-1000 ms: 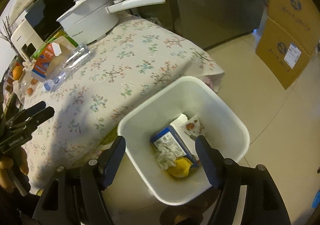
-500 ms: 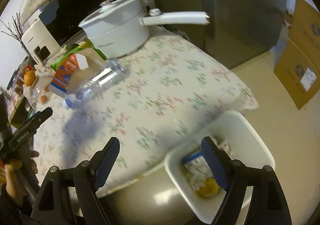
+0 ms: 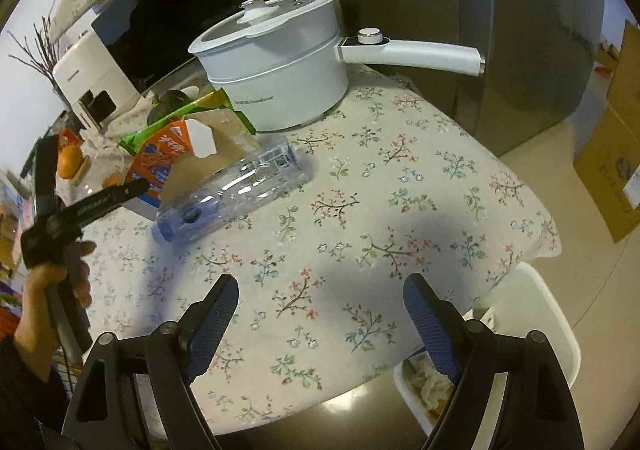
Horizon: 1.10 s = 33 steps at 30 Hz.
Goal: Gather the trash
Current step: 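Move both grippers back over the table toward the torn orange carton, then grasp the torn orange carton with the left gripper while the right grasps the green snack bag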
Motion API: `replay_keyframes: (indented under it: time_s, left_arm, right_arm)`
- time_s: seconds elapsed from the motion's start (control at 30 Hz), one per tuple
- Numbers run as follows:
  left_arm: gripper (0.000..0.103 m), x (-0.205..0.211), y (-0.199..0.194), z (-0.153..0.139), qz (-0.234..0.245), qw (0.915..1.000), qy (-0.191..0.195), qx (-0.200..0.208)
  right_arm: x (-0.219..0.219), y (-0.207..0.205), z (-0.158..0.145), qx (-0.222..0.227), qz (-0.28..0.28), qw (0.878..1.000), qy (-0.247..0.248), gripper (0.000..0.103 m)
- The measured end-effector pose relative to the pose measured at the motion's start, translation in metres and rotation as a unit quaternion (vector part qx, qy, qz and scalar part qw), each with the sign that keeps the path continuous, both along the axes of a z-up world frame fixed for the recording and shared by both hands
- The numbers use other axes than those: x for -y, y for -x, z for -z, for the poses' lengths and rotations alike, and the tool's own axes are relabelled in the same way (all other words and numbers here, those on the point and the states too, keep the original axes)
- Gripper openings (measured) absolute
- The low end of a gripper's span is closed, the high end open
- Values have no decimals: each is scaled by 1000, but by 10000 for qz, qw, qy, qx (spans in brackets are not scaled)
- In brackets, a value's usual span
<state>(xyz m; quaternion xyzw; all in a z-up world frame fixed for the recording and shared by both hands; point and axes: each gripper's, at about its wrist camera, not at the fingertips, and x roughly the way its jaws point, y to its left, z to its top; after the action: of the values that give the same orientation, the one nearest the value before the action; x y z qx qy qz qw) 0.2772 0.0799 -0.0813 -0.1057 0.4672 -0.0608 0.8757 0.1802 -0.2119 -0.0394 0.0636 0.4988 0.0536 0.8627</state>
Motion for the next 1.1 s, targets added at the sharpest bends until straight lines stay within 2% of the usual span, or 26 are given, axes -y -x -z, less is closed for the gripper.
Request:
replay_keyframes:
  time_s: [0.03,0.1,0.17,0.27,0.4,0.6,0.83,0.93,1.1]
  left_arm:
    - [48,0,-2,3,2,10000,67,-6]
    - [25,-1,-4,5,-8,9998,209,-51]
    - [16,-2,-2,6,-33,9994,332,-113]
    - [11,-1,8,3,-12,9989,407,-238]
    - [7,0,33,-8,30,9992,387,-77]
    - [4,-11,75,-34,-166,9974,671,207]
    - [4,-26,129,-72,-428,9947,485,797]
    - [4,-37,145,-77,-616,9931,337,944]
    - [4,-63,158,-72,-873,9912,298,949]
  right_arm:
    - [1,-1,1,-19,12,10000,2,86]
    - [4,-3,4,-62,45,10000,-3,86]
    - [7,-4,6,-96,78,9999,8,86]
    - [10,-4,9,-117,115,9998,73,86]
    - [12,-1,12,-167,127,9997,83,86]
    - [10,4,17,-259,71,9996,43,86]
    - [-2,5,26,-328,8,9994,117,86]
    - [-10,5,31,-370,-6,9993,33,86]
    - [-29,9,36,-399,-134,9991,-90,86]
